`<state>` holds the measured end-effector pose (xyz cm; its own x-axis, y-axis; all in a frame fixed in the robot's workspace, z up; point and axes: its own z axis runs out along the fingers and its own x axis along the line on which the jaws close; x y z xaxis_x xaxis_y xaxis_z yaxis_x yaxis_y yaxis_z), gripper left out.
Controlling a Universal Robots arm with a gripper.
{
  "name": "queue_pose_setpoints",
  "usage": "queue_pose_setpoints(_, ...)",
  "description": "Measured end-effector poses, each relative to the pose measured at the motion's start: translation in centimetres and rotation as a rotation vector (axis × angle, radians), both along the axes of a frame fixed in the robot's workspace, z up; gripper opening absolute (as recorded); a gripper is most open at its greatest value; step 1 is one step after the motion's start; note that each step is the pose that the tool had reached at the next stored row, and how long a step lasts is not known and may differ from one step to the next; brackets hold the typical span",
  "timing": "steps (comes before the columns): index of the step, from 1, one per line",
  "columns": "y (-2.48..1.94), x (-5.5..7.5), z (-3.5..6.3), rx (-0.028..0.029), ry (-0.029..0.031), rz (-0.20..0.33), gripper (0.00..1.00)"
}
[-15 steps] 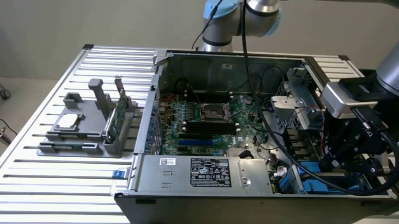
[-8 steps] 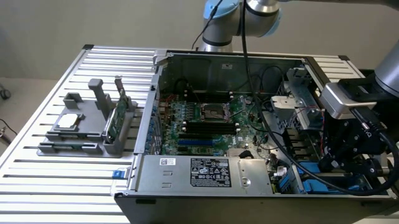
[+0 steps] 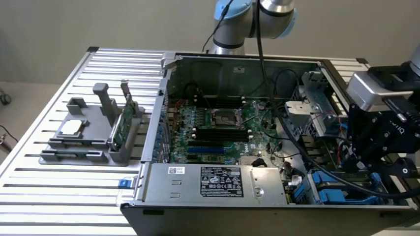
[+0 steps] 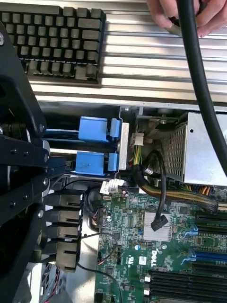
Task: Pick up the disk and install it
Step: 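Insert the disk into the insertion slot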
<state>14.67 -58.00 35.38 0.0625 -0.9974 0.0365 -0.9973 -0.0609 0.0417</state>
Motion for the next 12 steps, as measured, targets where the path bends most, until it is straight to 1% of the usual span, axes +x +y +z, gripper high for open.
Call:
queue_pose_setpoints(3, 0.00, 0.0, 1.32, 0.0001, 0.0001, 0.000, 0.11)
queue_pose_setpoints(4, 0.01, 0.0, 1.59, 0.0002, 0.0000, 0.000, 0.11)
queue_pose_setpoints(12, 0.00, 0.0, 1.65, 0.0003, 0.0000, 0.000, 0.11)
